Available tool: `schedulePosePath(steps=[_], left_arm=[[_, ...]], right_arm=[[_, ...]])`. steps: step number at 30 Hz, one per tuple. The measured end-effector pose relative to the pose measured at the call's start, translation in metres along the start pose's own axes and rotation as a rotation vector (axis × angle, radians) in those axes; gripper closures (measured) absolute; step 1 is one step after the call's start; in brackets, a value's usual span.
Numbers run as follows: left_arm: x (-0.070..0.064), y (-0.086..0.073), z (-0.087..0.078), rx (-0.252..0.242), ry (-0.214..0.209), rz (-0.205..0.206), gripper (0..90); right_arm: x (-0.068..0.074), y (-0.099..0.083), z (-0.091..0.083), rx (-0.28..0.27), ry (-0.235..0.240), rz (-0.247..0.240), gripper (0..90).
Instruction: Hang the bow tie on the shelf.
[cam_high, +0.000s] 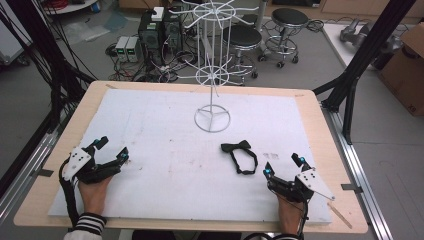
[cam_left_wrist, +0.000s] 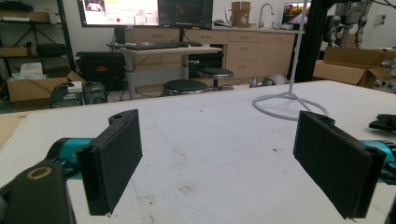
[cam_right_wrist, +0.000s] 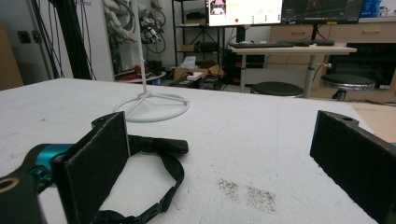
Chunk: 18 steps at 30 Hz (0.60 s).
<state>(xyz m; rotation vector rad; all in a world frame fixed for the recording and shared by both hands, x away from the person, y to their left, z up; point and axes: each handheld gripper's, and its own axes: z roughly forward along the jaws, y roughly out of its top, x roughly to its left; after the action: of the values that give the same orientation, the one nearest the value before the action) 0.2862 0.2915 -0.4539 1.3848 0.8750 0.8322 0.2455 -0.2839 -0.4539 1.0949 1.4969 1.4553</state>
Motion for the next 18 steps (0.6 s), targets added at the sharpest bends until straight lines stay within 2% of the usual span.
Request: schedulePosePath(steps=[13, 18], left_arm=[[0.0006, 0.0000, 0.0000, 0.000, 0.001, -0.001, 15.8], [0.0003, 0.0000, -0.0002, 0.001, -0.001, 0.000, 15.8]], right_arm=[[0.0004, 0.0001, 0.0004, -0.007, 0.000, -0.015, 3.6], [0.0014, 0.0008, 0.0022, 0.013, -0.013, -0.023, 3.5]])
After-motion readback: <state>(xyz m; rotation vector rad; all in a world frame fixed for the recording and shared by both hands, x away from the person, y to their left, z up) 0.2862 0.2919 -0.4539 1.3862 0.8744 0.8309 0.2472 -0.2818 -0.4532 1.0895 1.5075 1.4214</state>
